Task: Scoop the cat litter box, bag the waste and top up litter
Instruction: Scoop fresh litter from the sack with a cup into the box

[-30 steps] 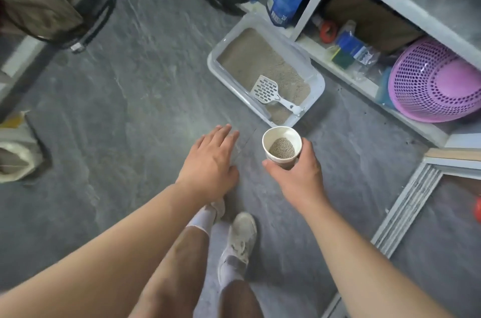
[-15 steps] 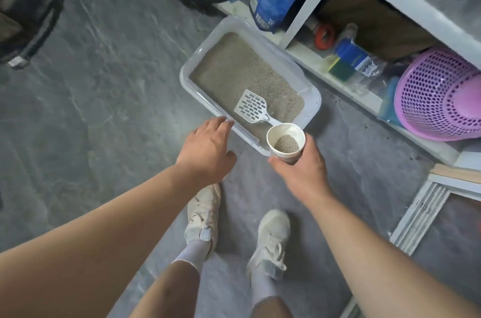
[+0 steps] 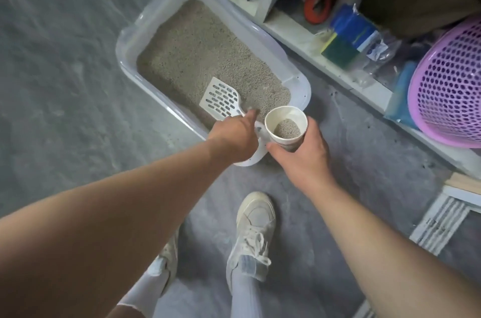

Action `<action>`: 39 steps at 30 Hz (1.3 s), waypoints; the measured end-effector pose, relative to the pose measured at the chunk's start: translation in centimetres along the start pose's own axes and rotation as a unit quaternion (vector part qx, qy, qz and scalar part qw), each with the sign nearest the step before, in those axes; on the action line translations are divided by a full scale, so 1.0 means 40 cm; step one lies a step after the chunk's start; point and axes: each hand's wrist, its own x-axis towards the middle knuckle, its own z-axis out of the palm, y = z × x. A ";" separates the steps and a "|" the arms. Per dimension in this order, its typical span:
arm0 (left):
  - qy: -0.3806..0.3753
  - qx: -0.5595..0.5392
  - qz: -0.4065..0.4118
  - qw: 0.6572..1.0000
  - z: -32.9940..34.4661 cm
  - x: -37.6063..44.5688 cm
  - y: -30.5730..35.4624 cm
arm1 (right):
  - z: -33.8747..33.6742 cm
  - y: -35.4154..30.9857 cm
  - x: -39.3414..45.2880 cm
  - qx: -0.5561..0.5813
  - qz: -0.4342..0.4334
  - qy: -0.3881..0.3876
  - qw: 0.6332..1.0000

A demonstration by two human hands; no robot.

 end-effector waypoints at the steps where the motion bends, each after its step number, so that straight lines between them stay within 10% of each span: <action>1: -0.021 -0.036 -0.023 0.999 0.017 0.037 0.006 | -0.002 0.011 0.013 0.000 -0.002 -0.004 1.000; 17: 0.128 -0.262 -0.078 0.953 -0.113 -0.006 -0.043 | 0.002 -0.001 0.023 -0.010 -0.009 -0.015 1.000; 27: 0.091 0.099 -0.034 0.990 -0.132 -0.033 -0.226 | 0.069 -0.034 0.030 -0.068 -0.020 -0.062 0.996; 39: 0.102 0.103 -0.031 0.989 -0.107 -0.030 -0.256 | 0.101 -0.014 0.021 -0.174 -0.021 -0.042 0.984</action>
